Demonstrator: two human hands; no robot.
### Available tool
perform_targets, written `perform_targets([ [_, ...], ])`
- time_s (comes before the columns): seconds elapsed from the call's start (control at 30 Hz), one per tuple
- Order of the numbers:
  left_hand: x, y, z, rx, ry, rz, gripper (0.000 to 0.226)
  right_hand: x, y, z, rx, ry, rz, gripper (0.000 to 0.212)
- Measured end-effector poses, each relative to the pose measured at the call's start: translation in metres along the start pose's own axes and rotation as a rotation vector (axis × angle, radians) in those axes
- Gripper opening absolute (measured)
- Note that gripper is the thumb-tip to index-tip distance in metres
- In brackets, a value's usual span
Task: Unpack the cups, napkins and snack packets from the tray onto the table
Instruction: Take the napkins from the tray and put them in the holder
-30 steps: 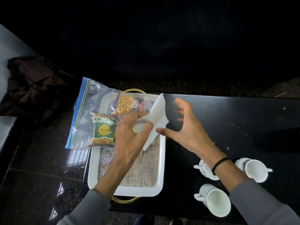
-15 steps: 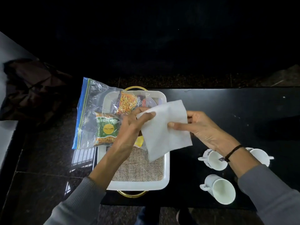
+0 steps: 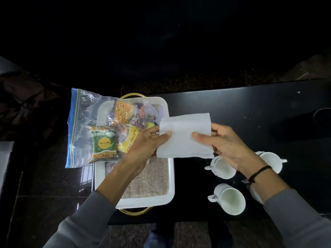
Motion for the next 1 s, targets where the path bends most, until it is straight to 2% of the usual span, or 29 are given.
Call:
perform_targets([
  [0.1,0.027,0.004,0.000,0.009,-0.020,0.009,0.025,-0.023,-0.008,0.009,-0.001,0.008,-0.016,0.035],
  [0.2,0.059,0.014,-0.001,0.050,-0.016,0.030,0.017,-0.051,-0.024,0.022,-0.026,0.008,-0.038,0.034],
  [0.33,0.113,0.028,-0.003,0.088,-0.062,-0.017,0.019,-0.100,-0.043,0.037,-0.058,0.093,0.014,0.032],
  [0.53,0.190,0.040,-0.011,0.096,-0.105,-0.129,0.018,-0.174,-0.054,0.065,-0.086,0.301,-0.072,0.022],
  [0.6,0.215,0.041,-0.015,0.093,-0.093,-0.188,0.021,-0.202,-0.057,0.079,-0.083,0.383,-0.068,0.027],
  [0.67,0.238,0.041,-0.019,0.093,-0.079,-0.242,0.023,-0.231,-0.061,0.094,-0.079,0.491,-0.071,0.030],
  [0.77,0.268,0.039,-0.024,0.088,-0.072,-0.298,0.025,-0.275,-0.069,0.116,-0.101,0.695,-0.074,0.021],
  [0.83,0.288,0.036,-0.028,0.079,-0.086,-0.330,0.025,-0.305,-0.077,0.131,-0.118,0.815,0.017,0.019],
  [1.0,0.325,0.030,-0.035,0.068,-0.125,-0.370,0.026,-0.355,-0.105,0.159,-0.069,0.967,0.567,0.015],
])
Point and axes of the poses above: each hand's wrist, its own z-axis away from the middle knuckle, its own x-axis out of the palm, y = z × x, the point moved 7 cm from there along -z, towards the middle knuckle, and after that the axes turned 9 degrees about -x, right-handed, at the moved point
